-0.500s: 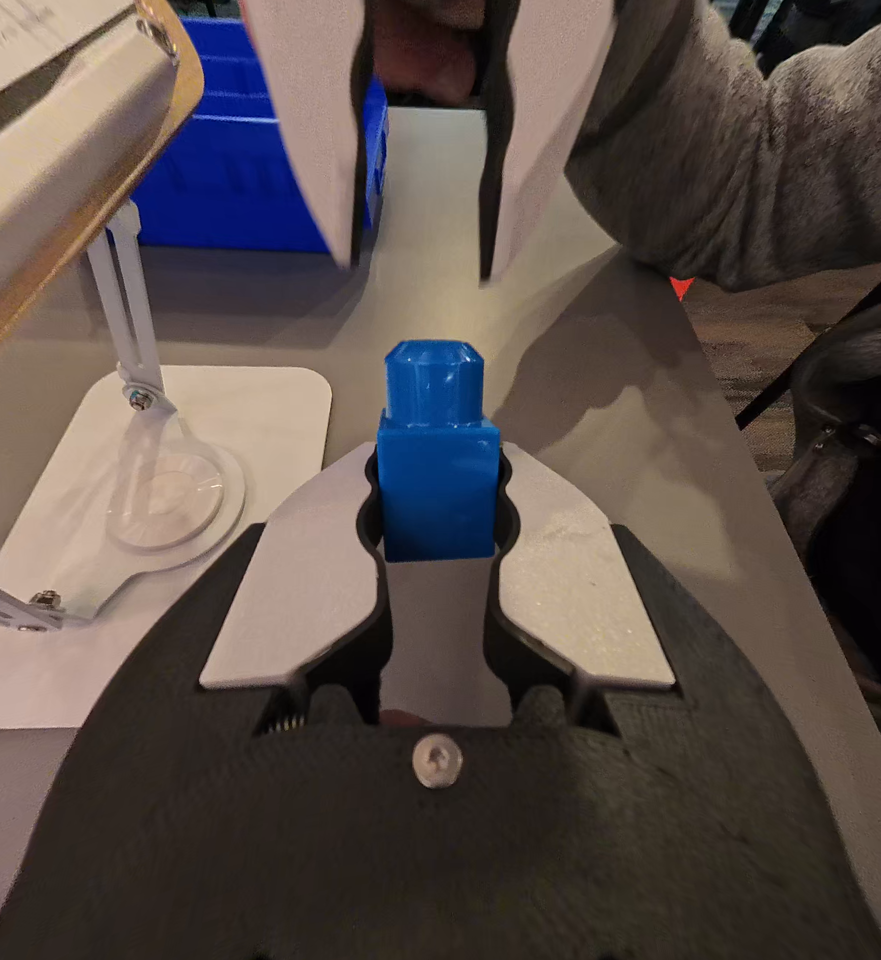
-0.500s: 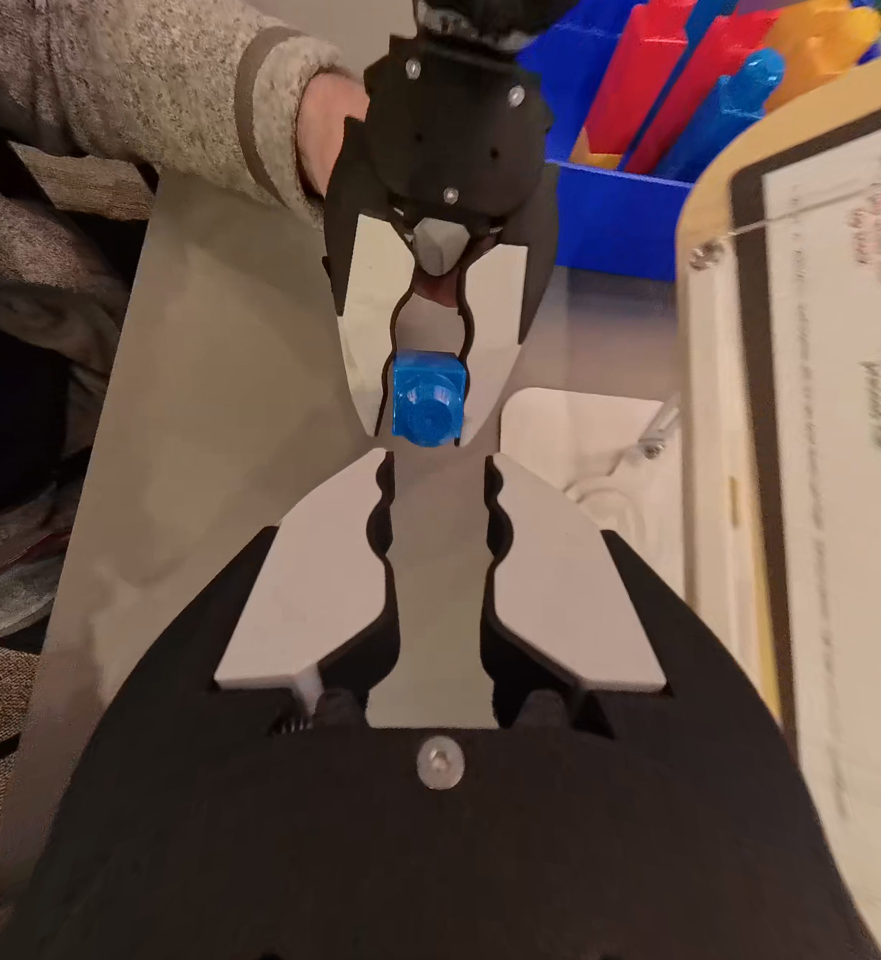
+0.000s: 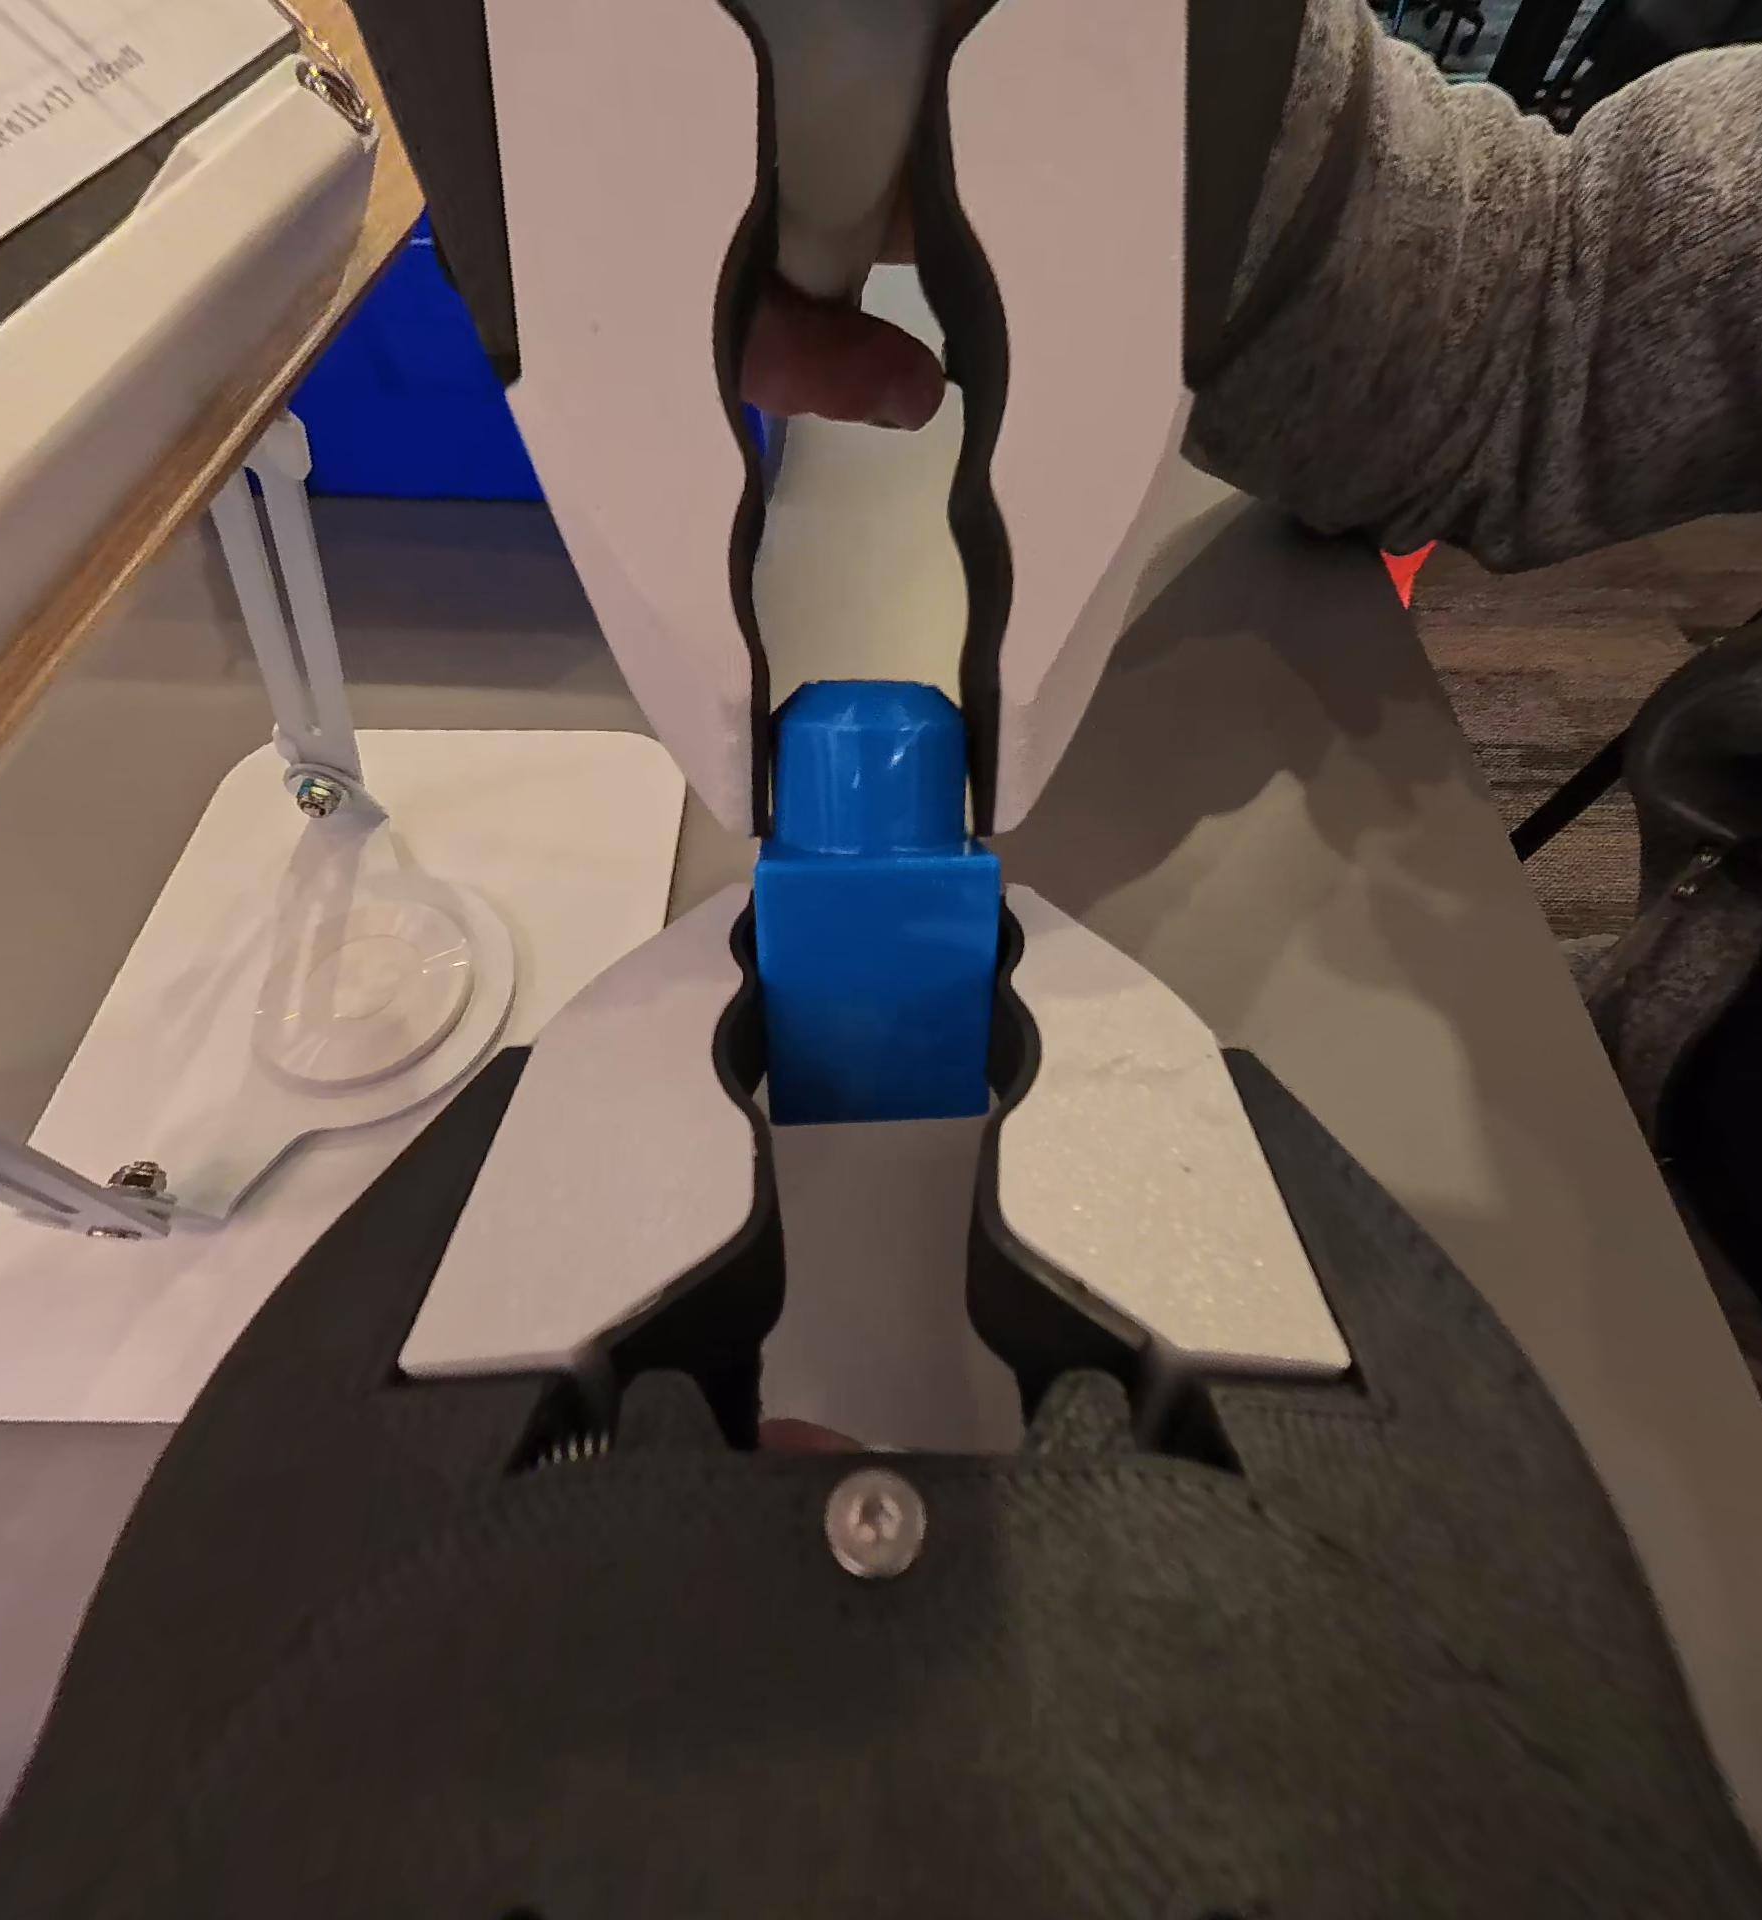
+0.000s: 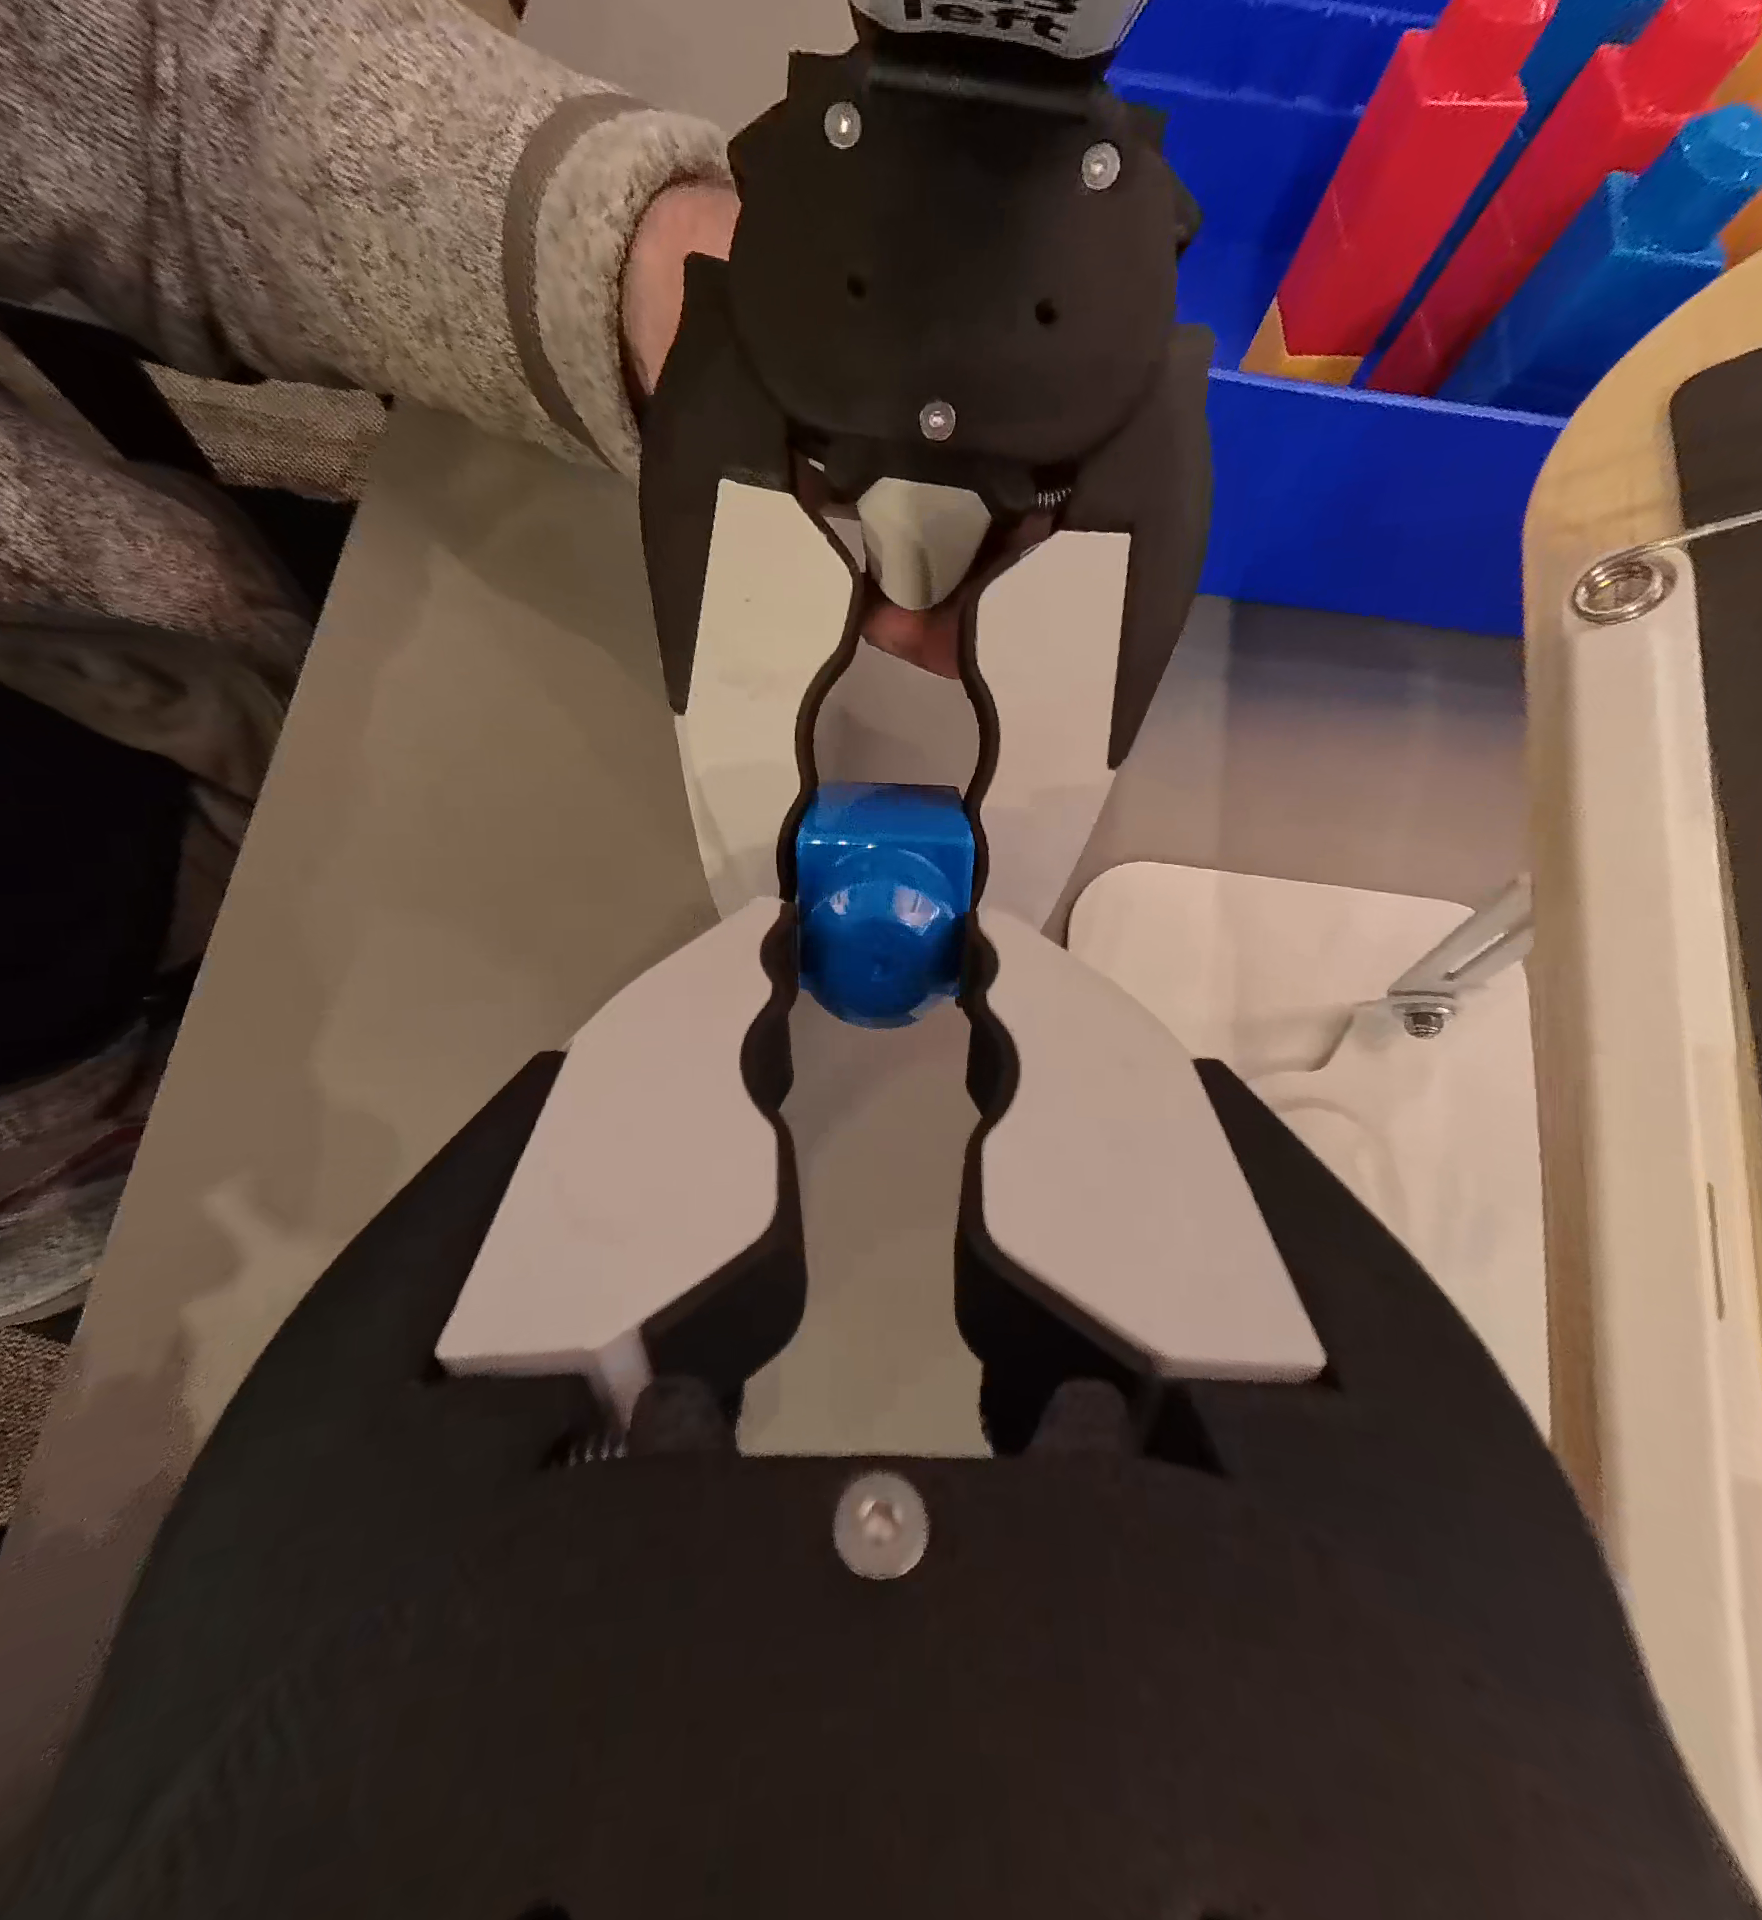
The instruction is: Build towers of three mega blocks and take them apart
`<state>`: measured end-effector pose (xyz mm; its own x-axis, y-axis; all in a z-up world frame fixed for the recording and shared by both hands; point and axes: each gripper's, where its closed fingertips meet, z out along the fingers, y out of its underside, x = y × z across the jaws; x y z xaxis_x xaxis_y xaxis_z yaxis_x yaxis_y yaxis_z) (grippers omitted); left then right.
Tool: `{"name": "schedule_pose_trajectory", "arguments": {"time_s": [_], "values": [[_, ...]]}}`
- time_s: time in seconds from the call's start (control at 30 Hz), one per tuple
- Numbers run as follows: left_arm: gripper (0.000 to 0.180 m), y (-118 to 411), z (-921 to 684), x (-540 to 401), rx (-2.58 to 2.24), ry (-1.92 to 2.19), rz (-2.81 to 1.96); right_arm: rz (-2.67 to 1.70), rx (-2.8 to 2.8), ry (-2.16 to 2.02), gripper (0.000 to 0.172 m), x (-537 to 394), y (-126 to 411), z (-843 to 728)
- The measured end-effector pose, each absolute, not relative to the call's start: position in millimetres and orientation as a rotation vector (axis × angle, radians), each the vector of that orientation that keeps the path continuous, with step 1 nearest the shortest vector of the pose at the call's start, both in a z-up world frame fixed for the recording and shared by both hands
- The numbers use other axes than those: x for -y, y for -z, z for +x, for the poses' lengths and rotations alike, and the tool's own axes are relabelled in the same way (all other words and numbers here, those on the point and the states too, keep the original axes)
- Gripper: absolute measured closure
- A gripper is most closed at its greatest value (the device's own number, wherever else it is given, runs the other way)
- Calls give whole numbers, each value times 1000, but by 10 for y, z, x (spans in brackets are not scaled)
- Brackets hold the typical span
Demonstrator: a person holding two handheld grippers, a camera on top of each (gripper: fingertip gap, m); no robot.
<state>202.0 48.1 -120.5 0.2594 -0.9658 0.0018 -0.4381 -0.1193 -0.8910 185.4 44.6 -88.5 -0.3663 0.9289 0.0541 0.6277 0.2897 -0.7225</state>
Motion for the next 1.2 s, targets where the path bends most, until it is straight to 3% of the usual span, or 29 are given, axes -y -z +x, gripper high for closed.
{"name": "schedule_pose_trajectory", "arguments": {"time_s": [0.43,0.53,0.77,0.87,0.97,1.2], "values": [[141,1129,2025,-442,-1269,927,-1662,-1391,2091,-804,142,-425,796,1884],[138,1184,1982,-490,-1262,901,-1689,-1414,2020,-759,142,-547,537,2072],[151,1310,2014,-511,-1285,918,-1723,-1635,1494,-435,142,-1652,-245,3357],[160,1405,2059,-514,-1320,895,-1747,-1769,1322,-369,142,-2036,-216,3854],[180,1483,2068,-496,-1360,886,-1750,-1909,1227,-248,142,-2472,23,4233],[180,1606,2082,-476,-1405,875,-1784,-2161,1326,-181,141,-3113,942,4579]]}}
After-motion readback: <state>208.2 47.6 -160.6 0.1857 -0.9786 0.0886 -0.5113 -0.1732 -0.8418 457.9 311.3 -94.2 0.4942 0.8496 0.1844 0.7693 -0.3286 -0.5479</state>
